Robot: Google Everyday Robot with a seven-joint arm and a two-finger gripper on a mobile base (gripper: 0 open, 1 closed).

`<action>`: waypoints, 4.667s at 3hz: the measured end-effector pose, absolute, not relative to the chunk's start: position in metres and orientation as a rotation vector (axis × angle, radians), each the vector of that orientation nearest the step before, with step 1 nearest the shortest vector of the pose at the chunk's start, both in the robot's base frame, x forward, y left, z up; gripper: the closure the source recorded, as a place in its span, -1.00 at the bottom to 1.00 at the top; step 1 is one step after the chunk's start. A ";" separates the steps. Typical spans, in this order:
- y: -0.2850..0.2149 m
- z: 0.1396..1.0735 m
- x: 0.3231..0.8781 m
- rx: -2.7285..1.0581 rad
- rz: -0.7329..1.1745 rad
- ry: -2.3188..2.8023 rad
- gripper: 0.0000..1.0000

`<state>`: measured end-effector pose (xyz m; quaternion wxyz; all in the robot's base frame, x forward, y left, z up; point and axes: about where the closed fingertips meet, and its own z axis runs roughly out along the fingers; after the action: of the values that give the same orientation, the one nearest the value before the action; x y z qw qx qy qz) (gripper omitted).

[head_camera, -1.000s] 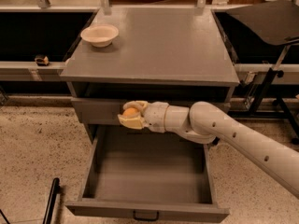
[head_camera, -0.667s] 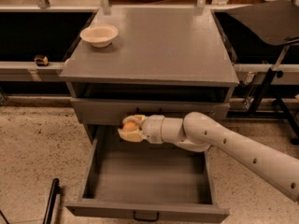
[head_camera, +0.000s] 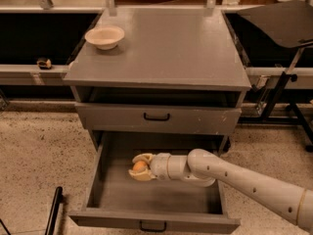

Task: Place orange into middle drawer

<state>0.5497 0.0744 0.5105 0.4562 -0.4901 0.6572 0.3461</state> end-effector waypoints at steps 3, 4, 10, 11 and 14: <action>0.068 0.454 0.570 -1.484 0.880 1.630 1.00; 0.060 0.436 0.583 -1.618 0.876 1.544 1.00; 0.071 0.368 0.571 -1.821 0.686 1.426 0.64; 0.071 0.367 0.571 -1.821 0.687 1.431 0.18; 0.071 0.367 0.571 -1.821 0.688 1.431 -1.00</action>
Offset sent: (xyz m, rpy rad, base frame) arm 0.0105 0.0007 -0.0390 -0.1405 0.0914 0.1842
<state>0.5706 0.0711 0.3666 0.3549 -0.7047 0.5537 0.2661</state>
